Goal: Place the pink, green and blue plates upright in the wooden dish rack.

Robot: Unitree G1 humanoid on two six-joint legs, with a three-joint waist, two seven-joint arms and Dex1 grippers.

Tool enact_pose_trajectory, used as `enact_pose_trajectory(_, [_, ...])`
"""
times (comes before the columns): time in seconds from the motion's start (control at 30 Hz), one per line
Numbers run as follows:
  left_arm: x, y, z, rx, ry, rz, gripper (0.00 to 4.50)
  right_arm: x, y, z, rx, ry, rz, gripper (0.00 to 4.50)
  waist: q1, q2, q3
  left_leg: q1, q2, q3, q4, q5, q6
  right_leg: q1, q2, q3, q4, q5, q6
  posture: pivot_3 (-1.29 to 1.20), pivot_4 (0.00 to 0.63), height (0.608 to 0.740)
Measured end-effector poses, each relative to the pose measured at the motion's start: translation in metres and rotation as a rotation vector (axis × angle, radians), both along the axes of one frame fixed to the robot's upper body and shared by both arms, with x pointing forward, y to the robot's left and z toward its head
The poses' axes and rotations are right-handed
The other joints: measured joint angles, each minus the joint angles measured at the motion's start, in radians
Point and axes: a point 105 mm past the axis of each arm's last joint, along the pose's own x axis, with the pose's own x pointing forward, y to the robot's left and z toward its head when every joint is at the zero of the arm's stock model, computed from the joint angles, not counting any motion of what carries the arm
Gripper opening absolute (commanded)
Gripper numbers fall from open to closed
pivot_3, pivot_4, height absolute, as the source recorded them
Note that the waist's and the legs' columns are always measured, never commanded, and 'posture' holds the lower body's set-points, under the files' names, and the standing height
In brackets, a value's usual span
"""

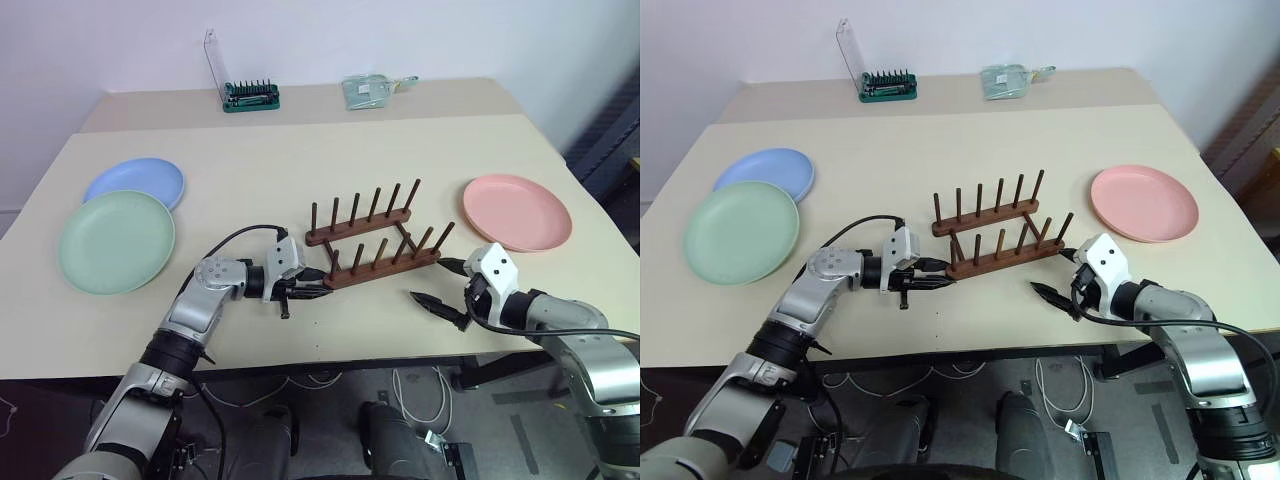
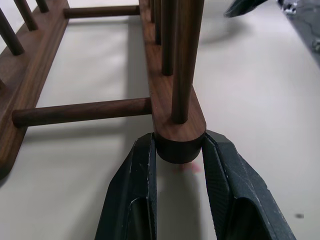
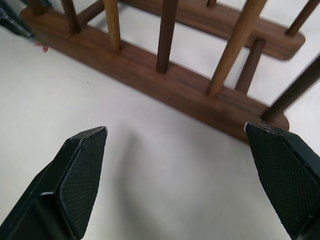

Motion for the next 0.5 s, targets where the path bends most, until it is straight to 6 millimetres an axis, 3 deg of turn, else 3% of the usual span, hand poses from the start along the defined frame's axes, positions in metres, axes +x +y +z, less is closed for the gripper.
enact_pose_trajectory(0.17, [0.006,0.005,-0.003,0.006,0.02,0.056,3.54,0.001,-0.004,0.003,-0.003,-0.012,-0.012,4.5,0.0,0.0,0.0,0.0,0.0,0.0,0.0,0.0,0.0,0.0,0.0,0.0,0.0,0.0,0.0,0.0,0.15,0.74])
enact_pose_trajectory(0.3, [0.006,0.018,-0.005,0.055,0.011,0.112,3.54,0.0,-0.004,0.003,-0.007,-0.01,-0.01,4.5,-0.002,0.0,0.0,0.001,0.0,0.0,0.0,0.0,0.0,0.0,0.0,0.0,0.0,0.0,0.0,0.0,0.15,0.74])
enact_pose_trajectory(0.33, [0.004,0.021,-0.004,0.06,0.013,0.122,2.88,0.0,-0.004,0.003,-0.007,-0.009,-0.009,4.25,-0.002,0.0,0.0,0.001,0.0,0.0,0.0,0.0,0.0,0.0,0.0,0.0,0.001,0.0,0.0,0.0,0.15,0.74])
enact_pose_trajectory(0.4, [0.0,0.025,-0.003,0.052,0.02,0.132,2.11,0.0,-0.004,0.003,-0.008,-0.007,-0.007,3.7,-0.004,0.0,0.0,0.001,0.001,0.0,0.0,0.0,0.0,0.0,0.0,0.0,0.0,0.0,0.0,0.0,0.15,0.74])
enact_pose_trajectory(0.5, [-0.018,0.031,-0.007,0.041,0.071,0.109,0.56,-0.001,-0.005,0.001,-0.017,0.003,-0.001,2.2,-0.002,0.001,-0.001,0.001,0.001,0.0,-0.001,0.0,0.0,0.0,0.0,0.0,0.001,0.0,0.0,0.0,0.15,0.74])
